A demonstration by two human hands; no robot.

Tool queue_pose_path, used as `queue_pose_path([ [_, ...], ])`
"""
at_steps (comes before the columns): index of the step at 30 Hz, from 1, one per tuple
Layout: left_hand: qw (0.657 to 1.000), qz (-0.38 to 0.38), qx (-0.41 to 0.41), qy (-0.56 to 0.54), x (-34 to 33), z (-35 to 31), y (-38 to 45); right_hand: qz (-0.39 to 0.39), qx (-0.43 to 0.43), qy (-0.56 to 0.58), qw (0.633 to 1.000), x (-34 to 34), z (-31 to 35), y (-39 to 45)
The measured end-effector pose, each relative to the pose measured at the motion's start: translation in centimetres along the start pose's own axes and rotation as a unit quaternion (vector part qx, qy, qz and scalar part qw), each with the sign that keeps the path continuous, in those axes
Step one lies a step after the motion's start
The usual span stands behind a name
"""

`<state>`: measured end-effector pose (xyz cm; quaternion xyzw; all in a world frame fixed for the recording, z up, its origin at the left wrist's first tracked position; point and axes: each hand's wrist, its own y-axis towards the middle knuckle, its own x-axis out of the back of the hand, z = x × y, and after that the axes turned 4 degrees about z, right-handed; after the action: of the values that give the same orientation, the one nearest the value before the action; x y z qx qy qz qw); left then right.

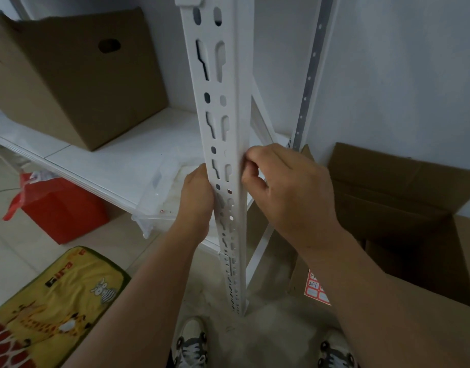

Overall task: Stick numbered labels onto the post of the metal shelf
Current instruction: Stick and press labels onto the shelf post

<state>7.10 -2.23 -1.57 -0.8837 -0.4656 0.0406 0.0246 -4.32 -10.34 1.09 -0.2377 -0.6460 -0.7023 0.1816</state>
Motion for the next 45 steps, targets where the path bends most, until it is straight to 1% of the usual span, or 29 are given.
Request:
queue_pose_path([
  [3, 1.000, -0.018, 0.001, 0.000, -0.2, 0.1, 0.2, -0.003, -0.032, 0.042, 0.999, -0.4, 0.3, 0.2],
  [7, 1.000, -0.028, 0.006, 0.013, -0.2, 0.4, 0.3, -0.029, -0.114, 0.143, 0.983, -0.5, 1.0, 0.2],
  [10, 0.998, -0.030, -0.014, 0.062, 0.1, 0.6, 0.6, -0.004, -0.103, 0.216, 0.971, -0.4, 2.3, -0.4],
  [12, 0.994, -0.036, -0.037, 0.100, 0.2, 0.7, 0.5, -0.001, -0.126, 0.281, 0.951, -0.4, 3.0, -0.8],
  [14, 0.993, -0.049, -0.051, 0.098, 0.1, 0.5, 0.0, 0.001, -0.197, 0.365, 0.910, -0.2, 3.1, -1.0],
  [16, 0.988, -0.102, -0.081, 0.082, -0.3, 0.0, -1.1, 0.010, -0.267, 0.439, 0.858, 0.1, 2.8, -0.8],
  [17, 0.981, -0.137, -0.115, 0.079, -0.5, -0.3, -1.9, 0.011, -0.293, 0.473, 0.831, 0.4, 2.6, -0.8],
  [18, 0.969, -0.166, -0.165, 0.083, -0.7, -0.6, -2.7, 0.011, -0.312, 0.506, 0.804, 0.7, 2.4, -0.8],
  [20, 0.927, -0.198, -0.299, 0.106, -0.7, -1.2, -4.2, 0.021, -0.323, 0.561, 0.762, 1.2, 2.2, -0.8],
  [22, 0.874, -0.192, -0.421, 0.147, -0.5, -1.5, -5.1, 0.036, -0.327, 0.612, 0.719, 1.6, 2.0, -0.8],
  [23, 0.850, -0.180, -0.464, 0.172, -0.5, -1.5, -5.4, 0.043, -0.331, 0.635, 0.697, 1.8, 1.8, -0.8],
  [25, 0.816, -0.152, -0.515, 0.212, -0.6, -1.5, -6.1, 0.054, -0.332, 0.673, 0.659, 2.2, 1.6, -0.8],
  [27, 0.803, -0.121, -0.535, 0.233, -0.8, -1.5, -6.6, 0.064, -0.319, 0.704, 0.631, 2.3, 1.5, -0.9],
  [31, 0.799, -0.075, -0.548, 0.236, -0.8, -1.6, -6.6, 0.080, -0.294, 0.728, 0.614, 2.0, 1.2, -1.4],
  [34, 0.806, -0.067, -0.542, 0.229, -0.7, -1.6, -6.5, 0.082, -0.283, 0.750, 0.591, 1.9, 1.0, -1.5],
  [37, 0.821, -0.095, -0.515, 0.227, -0.6, -1.6, -6.5, 0.094, -0.273, 0.767, 0.573, 1.9, 1.0, -1.5],
  [41, 0.827, -0.152, -0.487, 0.235, -0.4, -1.4, -6.3, 0.126, -0.264, 0.772, 0.564, 1.5, 1.2, -1.5],
  [43, 0.828, -0.163, -0.481, 0.239, -0.3, -1.4, -6.2, 0.134, -0.259, 0.770, 0.568, 1.4, 1.4, -1.6],
  [45, 0.828, -0.167, -0.479, 0.238, -0.2, -1.5, -6.3, 0.135, -0.262, 0.757, 0.583, 1.4, 1.5, -1.7],
])
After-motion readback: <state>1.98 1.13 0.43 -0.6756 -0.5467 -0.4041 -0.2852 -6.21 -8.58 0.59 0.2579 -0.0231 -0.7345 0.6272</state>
